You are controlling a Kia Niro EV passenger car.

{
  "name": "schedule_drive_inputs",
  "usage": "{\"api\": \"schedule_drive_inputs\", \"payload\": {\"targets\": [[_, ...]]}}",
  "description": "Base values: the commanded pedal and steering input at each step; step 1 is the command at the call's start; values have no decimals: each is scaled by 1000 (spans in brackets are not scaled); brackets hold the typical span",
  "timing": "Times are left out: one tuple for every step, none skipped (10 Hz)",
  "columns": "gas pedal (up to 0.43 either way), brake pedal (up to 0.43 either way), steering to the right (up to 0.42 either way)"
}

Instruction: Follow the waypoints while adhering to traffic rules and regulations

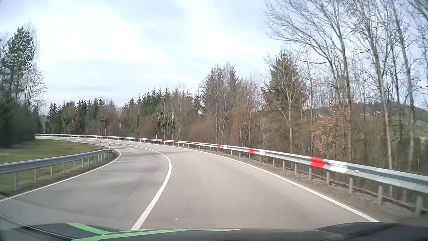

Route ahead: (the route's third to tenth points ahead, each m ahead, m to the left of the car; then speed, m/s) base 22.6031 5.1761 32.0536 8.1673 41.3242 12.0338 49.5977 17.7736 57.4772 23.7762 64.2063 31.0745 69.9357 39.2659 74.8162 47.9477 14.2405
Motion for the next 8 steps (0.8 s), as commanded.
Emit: {"api": "schedule_drive_inputs", "payload": {"targets": [[0,146,-35],[0,146,-35],[0,146,-39],[0,146,-44],[0,146,-50],[0,140,-54],[0,140,-57],[0,140,-61]]}}
